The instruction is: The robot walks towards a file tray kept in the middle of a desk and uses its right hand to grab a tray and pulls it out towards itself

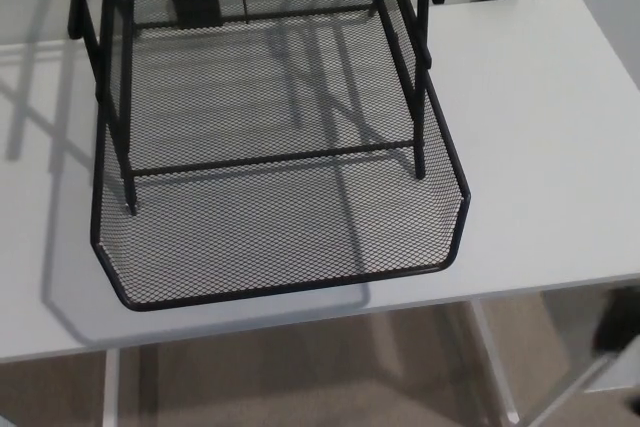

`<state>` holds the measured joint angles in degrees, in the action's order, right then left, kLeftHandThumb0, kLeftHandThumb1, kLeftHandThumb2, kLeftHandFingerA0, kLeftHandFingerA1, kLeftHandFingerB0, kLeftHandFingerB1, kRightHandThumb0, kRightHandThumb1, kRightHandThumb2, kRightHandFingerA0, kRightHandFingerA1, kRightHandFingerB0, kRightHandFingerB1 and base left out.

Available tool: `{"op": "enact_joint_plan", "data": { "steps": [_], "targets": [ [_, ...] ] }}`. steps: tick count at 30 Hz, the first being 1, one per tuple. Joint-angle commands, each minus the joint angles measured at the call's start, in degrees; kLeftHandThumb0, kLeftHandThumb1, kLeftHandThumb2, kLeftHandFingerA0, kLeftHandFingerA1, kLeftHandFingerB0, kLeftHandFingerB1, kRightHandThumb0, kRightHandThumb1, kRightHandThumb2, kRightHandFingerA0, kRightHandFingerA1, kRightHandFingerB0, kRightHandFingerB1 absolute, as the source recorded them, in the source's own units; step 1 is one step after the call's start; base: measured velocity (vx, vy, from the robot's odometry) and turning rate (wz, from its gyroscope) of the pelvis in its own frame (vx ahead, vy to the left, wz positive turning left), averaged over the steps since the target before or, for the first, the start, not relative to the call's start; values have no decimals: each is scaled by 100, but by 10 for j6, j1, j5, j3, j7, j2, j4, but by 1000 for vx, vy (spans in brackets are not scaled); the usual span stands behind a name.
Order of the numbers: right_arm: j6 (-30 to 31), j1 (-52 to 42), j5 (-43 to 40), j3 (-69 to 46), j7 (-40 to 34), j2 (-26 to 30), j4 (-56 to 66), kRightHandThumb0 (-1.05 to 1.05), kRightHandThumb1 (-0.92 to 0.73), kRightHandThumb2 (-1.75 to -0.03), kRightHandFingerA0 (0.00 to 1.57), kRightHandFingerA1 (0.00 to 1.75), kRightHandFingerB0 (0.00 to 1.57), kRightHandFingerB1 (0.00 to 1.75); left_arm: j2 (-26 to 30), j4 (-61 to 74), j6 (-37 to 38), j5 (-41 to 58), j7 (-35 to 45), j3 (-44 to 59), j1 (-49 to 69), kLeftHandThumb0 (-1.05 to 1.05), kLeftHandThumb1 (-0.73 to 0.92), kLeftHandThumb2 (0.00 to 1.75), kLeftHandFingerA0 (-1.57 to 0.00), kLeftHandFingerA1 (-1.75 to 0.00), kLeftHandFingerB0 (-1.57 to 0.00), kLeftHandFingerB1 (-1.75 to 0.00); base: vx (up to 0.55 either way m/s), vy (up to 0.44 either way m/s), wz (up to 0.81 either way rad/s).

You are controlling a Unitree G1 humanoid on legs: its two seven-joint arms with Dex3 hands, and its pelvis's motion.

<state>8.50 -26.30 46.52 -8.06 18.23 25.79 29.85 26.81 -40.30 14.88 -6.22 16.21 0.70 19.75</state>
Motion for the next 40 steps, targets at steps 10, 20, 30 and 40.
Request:
{"op": "enact_joint_plan", "data": {
  "steps": [10,20,30,40],
  "targets": [
    [-123,-44,-280,-145,87,-19,-503,-50,-47,-57,3,34,5,31,16,-17,1,3,-5,13,-16,-31,47,63,-46,-47,-42,-44,0,0,0],
    [-46,27,-363,-158,128,-114,-519,-58,-43,-68,0,24,0,14,9,-12,-1,11,-12,22,0,-40,52,63,-17,-38,-17,-33,0,0,0],
    [-72,7,-369,-139,131,-140,-518,-50,-48,-69,0,24,0,13,-7,-38,14,38,-8,49,10,-29,52,99,-2,-51,0,-48,0,0,0],
    [-117,14,-382,-126,125,-121,-552,-53,-46,-67,0,26,0,15,-15,-41,21,32,-8,59,7,-29,52,100,-2,-50,0,-48,0,0,0]
  ]
}}
